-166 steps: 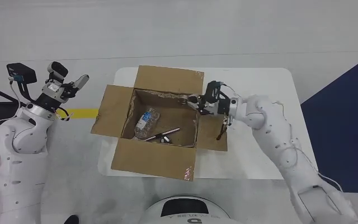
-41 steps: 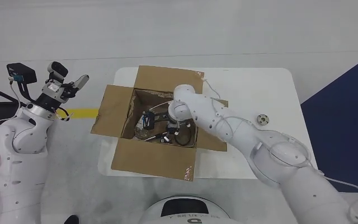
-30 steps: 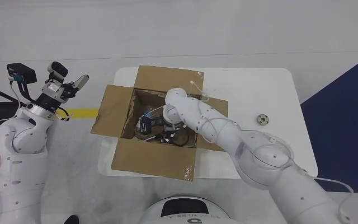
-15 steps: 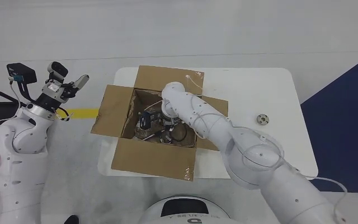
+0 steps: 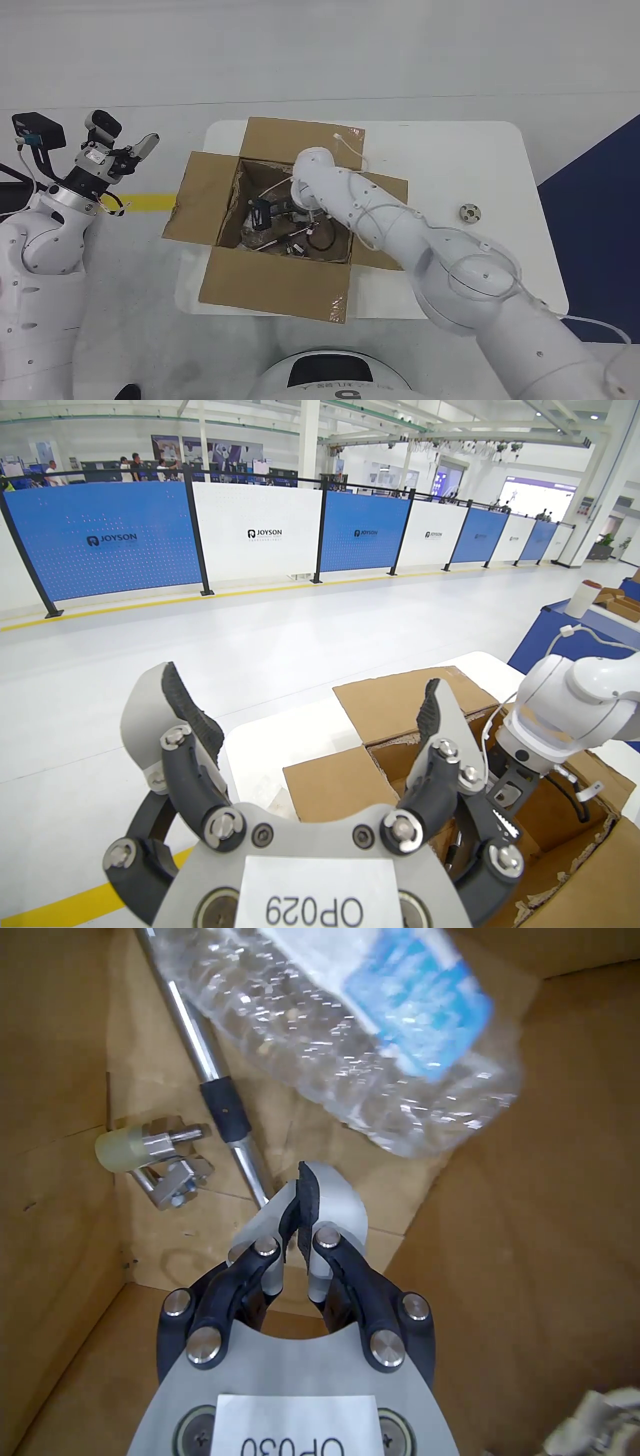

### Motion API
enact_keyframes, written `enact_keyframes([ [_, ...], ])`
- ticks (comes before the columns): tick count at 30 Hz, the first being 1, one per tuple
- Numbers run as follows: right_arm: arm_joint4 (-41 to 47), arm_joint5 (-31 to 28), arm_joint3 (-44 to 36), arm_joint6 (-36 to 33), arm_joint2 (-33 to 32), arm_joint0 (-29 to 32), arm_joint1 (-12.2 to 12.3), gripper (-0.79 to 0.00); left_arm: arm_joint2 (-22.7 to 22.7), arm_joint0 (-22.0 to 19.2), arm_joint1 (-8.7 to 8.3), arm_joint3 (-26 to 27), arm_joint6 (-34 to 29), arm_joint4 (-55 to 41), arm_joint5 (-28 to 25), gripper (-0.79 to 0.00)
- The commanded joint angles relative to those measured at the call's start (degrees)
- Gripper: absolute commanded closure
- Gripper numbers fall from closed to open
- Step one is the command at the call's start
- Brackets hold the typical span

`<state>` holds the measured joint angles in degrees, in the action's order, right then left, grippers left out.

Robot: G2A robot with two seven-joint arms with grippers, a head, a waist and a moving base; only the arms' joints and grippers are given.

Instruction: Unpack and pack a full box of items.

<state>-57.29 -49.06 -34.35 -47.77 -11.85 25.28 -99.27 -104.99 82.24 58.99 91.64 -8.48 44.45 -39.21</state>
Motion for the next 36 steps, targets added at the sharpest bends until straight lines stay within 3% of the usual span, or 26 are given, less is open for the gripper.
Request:
enact_keyframes([
  [1, 0.4, -0.9, -0.8, -1.1, 0.1, 0.6, 0.0, -0.231, 0.0, 0.0, 0.0, 0.0, 0.0, 0.0, 0.0, -0.785],
  [10, 0.8, -2.8, -1.0, -3.3, 0.7, 2.1, -1.0, -0.259, 0.0, 0.0, 0.0, 0.0, 0.0, 0.0, 0.0, -0.785],
  [14, 0.7, -2.4, 0.2, -3.8, 0.9, 2.1, -1.8, -0.277, 0.0, 0.0, 0.0, 0.0, 0.0, 0.0, 0.0, -0.785],
  [18, -0.1, -1.3, 0.8, -4.1, 1.2, 2.0, -2.8, -0.351, 0.0, 0.0, 0.0, 0.0, 0.0, 0.0, 0.0, -0.785],
  [24, -1.5, -0.5, 2.8, -4.4, 1.9, 2.0, -4.6, -0.36, 0.0, 0.0, 0.0, 0.0, 0.0, 0.0, 0.0, -0.785],
  [30, -2.7, 0.2, 5.6, -6.4, 2.1, 2.4, -6.9, -0.274, 0.0, 0.0, 0.0, 0.0, 0.0, 0.0, 0.0, -0.785],
  [34, -3.6, 0.6, 7.0, -7.1, 2.1, 2.2, -8.0, 0.0, 0.0, 0.0, 0.0, 0.0, 0.0, 0.0, 0.0, -0.785],
  [36, -3.8, 0.3, 7.2, -7.2, 2.1, 2.0, -8.5, 0.0, 0.0, 0.0, 0.0, 0.0, 0.0, 0.0, 0.0, -0.785],
])
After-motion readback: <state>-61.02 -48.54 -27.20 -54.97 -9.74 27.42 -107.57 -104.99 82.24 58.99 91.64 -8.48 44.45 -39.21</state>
